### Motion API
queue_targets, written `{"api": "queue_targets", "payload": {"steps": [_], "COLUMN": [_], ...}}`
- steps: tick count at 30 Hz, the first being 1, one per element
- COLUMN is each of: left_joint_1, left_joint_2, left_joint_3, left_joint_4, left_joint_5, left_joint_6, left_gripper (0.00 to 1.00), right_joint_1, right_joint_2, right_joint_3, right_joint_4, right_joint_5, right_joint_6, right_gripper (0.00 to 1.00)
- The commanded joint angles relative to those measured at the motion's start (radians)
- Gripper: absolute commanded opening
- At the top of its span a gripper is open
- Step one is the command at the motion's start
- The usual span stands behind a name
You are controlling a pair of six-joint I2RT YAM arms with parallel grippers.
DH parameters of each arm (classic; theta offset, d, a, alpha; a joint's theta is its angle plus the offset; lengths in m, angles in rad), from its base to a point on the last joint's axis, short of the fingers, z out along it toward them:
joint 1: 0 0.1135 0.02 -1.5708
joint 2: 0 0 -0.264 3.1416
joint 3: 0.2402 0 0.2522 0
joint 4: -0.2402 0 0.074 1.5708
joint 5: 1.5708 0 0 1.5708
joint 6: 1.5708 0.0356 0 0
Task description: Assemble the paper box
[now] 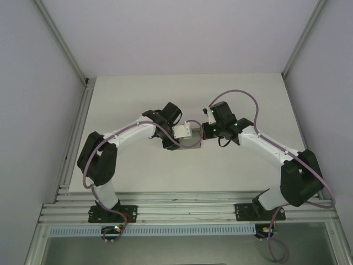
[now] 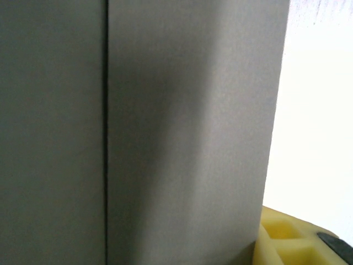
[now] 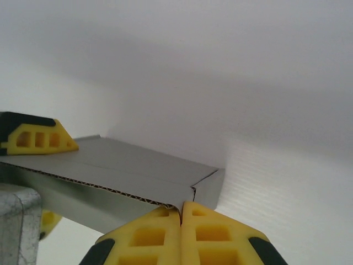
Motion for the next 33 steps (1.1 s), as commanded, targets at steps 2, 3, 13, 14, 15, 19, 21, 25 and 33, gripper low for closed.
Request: {"api": "queue_targets", "payload": {"steps": [2, 3, 13, 14, 15, 19, 21, 25, 33], "left_joint_1": [-0.016, -0.015, -0.015, -0.017, -0.016, -0.016, -0.016, -0.014, -0.005], "left_joint_2": [0.038, 0.04, 0.052, 0.052, 0.052, 0.049, 0.045, 0.033, -0.047], "left_joint_3": [0.036, 0.036, 0.04, 0.04, 0.04, 0.042, 0.04, 0.038, 0.054], "left_joint_4": [-0.005, -0.004, 0.001, 0.001, 0.003, 0.009, 0.018, 0.03, 0.039], "left_joint_5": [0.0, 0.002, 0.004, 0.004, 0.004, 0.004, 0.004, -0.003, -0.046], "left_joint_6": [0.001, -0.001, -0.003, -0.002, -0.003, -0.015, -0.021, -0.026, -0.096], "left_gripper": [0.46, 0.48, 0.48, 0.48, 0.48, 0.48, 0.48, 0.52, 0.79], "right_joint_1": [0.033, 0.033, 0.117, 0.135, 0.152, 0.198, 0.204, 0.222, 0.231], "right_joint_2": [-0.006, -0.005, -0.011, -0.008, -0.005, 0.033, 0.064, 0.113, 0.096], "right_joint_3": [-0.103, -0.123, -0.214, -0.212, -0.211, -0.237, -0.246, -0.249, -0.213], "right_joint_4": [0.12, 0.138, 0.18, 0.158, 0.142, 0.138, 0.147, 0.166, 0.112], "right_joint_5": [-0.005, 0.006, 0.105, 0.133, 0.162, 0.237, 0.248, 0.27, 0.321], "right_joint_6": [0.192, 0.21, 0.056, 0.013, -0.02, -0.086, -0.064, -0.024, -0.004], "right_gripper": [0.0, 0.0, 0.0, 0.0, 0.0, 0.0, 0.0, 0.0, 0.0]}}
